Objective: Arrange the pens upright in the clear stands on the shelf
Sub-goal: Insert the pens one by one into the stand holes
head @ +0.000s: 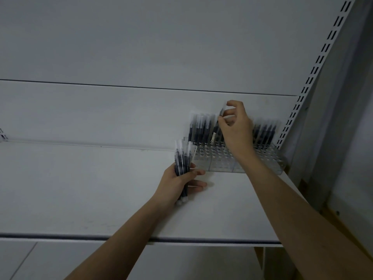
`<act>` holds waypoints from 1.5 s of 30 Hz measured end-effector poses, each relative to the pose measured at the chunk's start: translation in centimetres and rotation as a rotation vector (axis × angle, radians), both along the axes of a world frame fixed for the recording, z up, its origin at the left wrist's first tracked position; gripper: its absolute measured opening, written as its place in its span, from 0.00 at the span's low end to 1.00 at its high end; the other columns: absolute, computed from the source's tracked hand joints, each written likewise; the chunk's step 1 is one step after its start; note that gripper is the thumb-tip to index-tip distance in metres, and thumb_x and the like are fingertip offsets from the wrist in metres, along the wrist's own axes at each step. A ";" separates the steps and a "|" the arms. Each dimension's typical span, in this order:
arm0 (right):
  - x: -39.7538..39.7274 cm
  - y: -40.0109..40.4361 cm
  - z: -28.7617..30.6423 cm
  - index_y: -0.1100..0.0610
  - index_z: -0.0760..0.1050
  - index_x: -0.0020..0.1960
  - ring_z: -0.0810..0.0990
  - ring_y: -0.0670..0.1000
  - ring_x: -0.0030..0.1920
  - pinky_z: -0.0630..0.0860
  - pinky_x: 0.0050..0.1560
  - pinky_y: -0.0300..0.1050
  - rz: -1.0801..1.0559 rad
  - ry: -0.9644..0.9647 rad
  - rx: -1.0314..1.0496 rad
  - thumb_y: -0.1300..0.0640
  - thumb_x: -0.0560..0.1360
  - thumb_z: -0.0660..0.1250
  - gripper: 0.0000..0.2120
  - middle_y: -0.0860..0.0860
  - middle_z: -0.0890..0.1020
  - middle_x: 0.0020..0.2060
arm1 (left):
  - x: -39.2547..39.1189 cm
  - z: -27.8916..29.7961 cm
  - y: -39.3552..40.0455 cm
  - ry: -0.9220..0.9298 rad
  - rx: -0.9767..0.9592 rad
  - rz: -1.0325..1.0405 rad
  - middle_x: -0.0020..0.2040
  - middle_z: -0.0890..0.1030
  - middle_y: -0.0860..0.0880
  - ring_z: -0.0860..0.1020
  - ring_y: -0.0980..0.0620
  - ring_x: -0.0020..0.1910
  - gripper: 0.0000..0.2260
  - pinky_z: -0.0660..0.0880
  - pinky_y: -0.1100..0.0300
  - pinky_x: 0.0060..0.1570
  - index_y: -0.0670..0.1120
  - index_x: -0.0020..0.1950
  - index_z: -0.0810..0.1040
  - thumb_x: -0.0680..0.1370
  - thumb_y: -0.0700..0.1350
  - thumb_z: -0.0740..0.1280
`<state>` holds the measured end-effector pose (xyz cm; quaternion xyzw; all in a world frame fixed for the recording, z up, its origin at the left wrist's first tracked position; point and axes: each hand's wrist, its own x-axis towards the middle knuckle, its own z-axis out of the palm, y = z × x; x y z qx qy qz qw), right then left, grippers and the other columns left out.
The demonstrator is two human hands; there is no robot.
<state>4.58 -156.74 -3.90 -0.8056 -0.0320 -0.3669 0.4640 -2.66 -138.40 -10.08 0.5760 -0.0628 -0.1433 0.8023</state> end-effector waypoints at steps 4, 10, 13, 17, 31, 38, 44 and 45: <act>0.7 0.3 -0.2 0.54 0.70 0.65 0.79 0.44 0.41 0.77 0.43 0.38 -0.012 0.004 -0.023 0.61 0.79 0.68 0.16 0.43 0.76 0.43 | 0.0 0.0 0.0 -0.001 0.002 0.005 0.53 0.83 0.36 0.84 0.41 0.39 0.06 0.83 0.54 0.40 0.37 0.55 0.72 0.79 0.30 0.63; 1.1 0.2 -1.3 0.56 0.71 0.63 0.78 0.44 0.40 0.76 0.42 0.36 -0.033 0.092 -0.122 0.62 0.78 0.68 0.15 0.45 0.77 0.41 | -0.1 0.4 0.0 0.001 0.024 0.012 0.52 0.83 0.37 0.84 0.41 0.38 0.06 0.81 0.57 0.35 0.37 0.56 0.71 0.80 0.31 0.63; 1.2 0.3 -2.6 0.59 0.70 0.63 0.78 0.50 0.43 0.76 0.44 0.44 -0.017 0.246 -0.206 0.64 0.77 0.68 0.16 0.49 0.77 0.42 | -0.5 0.9 0.1 0.009 0.030 0.013 0.54 0.82 0.35 0.81 0.38 0.39 0.06 0.75 0.64 0.24 0.37 0.56 0.72 0.80 0.31 0.63; 0.6 0.4 -3.3 0.59 0.69 0.62 0.78 0.52 0.44 0.75 0.45 0.46 -0.015 0.320 -0.201 0.62 0.77 0.70 0.17 0.51 0.76 0.45 | -0.5 0.7 0.2 0.006 0.028 0.013 0.49 0.82 0.37 0.81 0.39 0.41 0.08 0.76 0.63 0.25 0.35 0.59 0.73 0.80 0.32 0.63; -3.4 0.6 -0.5 0.55 0.79 0.50 0.82 0.48 0.36 0.81 0.44 0.46 0.371 0.312 0.380 0.56 0.80 0.67 0.03 0.48 0.83 0.39 | 3.6 3.6 -2.5 -0.188 -0.024 0.005 0.45 0.84 0.43 0.80 0.49 0.34 0.08 0.77 0.54 0.39 0.41 0.55 0.80 0.80 0.35 0.64; -1.2 -0.5 1.3 0.60 0.78 0.51 0.84 0.47 0.39 0.81 0.44 0.41 0.321 0.197 0.363 0.59 0.78 0.70 0.05 0.51 0.85 0.40 | 7.2 4.9 -3.8 -0.240 0.013 -0.062 0.54 0.84 0.38 0.83 0.41 0.43 0.12 0.83 0.50 0.46 0.37 0.64 0.76 0.82 0.37 0.63; -0.1 -0.5 0.2 0.57 0.77 0.50 0.83 0.46 0.39 0.78 0.40 0.38 0.347 0.087 0.450 0.58 0.78 0.70 0.03 0.49 0.86 0.40 | 7.3 3.5 -3.6 -0.341 0.158 -0.111 0.52 0.85 0.41 0.83 0.40 0.42 0.13 0.83 0.49 0.44 0.39 0.64 0.75 0.80 0.35 0.65; -0.2 -0.4 -0.1 0.57 0.77 0.52 0.84 0.47 0.39 0.79 0.41 0.38 0.375 0.093 0.446 0.58 0.78 0.70 0.04 0.49 0.86 0.41 | 7.3 3.3 -3.5 -0.345 0.149 -0.116 0.52 0.85 0.41 0.84 0.40 0.42 0.13 0.83 0.50 0.43 0.39 0.64 0.74 0.80 0.35 0.65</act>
